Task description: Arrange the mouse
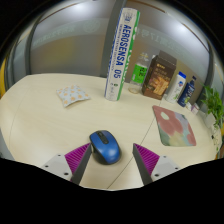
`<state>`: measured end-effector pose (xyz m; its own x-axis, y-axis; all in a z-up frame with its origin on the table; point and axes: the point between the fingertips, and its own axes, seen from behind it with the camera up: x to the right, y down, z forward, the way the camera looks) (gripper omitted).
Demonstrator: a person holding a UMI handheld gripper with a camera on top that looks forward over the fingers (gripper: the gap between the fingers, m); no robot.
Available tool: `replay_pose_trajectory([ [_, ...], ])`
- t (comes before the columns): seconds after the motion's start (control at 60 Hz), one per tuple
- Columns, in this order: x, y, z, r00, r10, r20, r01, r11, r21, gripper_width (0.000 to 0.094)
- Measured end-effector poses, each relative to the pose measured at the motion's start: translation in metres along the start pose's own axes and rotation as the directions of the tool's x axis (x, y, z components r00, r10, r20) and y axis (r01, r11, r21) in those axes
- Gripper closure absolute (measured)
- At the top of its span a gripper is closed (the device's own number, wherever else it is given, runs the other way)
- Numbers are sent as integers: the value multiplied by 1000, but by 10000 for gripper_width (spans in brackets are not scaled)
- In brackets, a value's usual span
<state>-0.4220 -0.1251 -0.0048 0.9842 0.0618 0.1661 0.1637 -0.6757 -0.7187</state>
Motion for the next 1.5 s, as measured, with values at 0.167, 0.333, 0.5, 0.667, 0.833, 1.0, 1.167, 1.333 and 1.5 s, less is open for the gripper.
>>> replay_pose_trajectory([
  [0.167,8,-10,24,1000,15,-1,-15,1000,3,206],
  [0.333,-4,-14,28,998,29,57,-31,999,21,451],
  [0.5,-11,-23,25,991,4,132,-7,1000,26,558],
  [0.667,16,-115,-26,979,7,205,-48,979,199,558],
  [0.833,135,-201,-51,982,89,166,-140,932,333,560],
  [1.0,256,-142,25,983,177,53,-184,964,190,562],
  [1.167,293,-51,93,984,178,18,-178,984,7,561],
  [1.333,294,-31,107,983,183,34,-182,983,-32,430],
  [1.5,298,-42,80,985,168,23,-168,986,-9,93],
])
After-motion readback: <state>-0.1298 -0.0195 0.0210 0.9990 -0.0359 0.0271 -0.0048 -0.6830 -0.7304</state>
